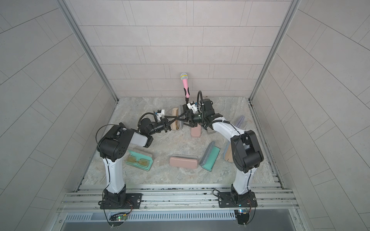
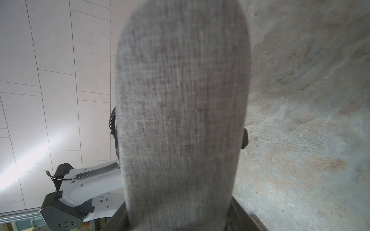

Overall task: Close the glasses case
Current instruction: Adjust the glasses case, then place the glasses case at the center of the board.

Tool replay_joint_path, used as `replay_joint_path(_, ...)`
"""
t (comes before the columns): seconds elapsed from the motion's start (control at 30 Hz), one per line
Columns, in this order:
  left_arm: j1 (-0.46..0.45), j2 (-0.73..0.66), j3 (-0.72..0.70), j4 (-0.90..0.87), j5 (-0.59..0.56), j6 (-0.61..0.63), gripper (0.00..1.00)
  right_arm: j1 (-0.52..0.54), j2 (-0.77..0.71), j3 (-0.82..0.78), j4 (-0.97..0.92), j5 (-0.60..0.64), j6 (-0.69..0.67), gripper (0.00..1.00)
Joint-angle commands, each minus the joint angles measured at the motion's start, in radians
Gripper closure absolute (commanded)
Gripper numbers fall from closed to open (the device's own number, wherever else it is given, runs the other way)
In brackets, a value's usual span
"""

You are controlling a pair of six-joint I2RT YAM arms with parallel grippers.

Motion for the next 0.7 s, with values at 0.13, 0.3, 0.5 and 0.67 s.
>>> replay_joint_path(0.13, 0.000, -0.005, -0.026, -0.027, 0.031, -0.014, 0.52, 0.000, -0.033, 0.038, 0.072, -0.080, -0.042, 0.85)
replay_joint_path(0.3, 0.014, -0.019, -0.039, -0.027, 0.034, -0.015, 0.49, -0.006, -0.024, 0.039, 0.057, -0.080, -0.054, 0.85)
replay_joint_path(0.5, 0.047, -0.049, -0.060, -0.027, 0.042, -0.015, 0.42, -0.008, 0.012, 0.042, 0.038, -0.085, -0.080, 0.85)
replay_joint_path(0.67, 0.073, -0.050, -0.076, -0.027, 0.048, -0.014, 0.40, -0.007, 0.064, 0.048, 0.034, -0.095, -0.095, 0.85)
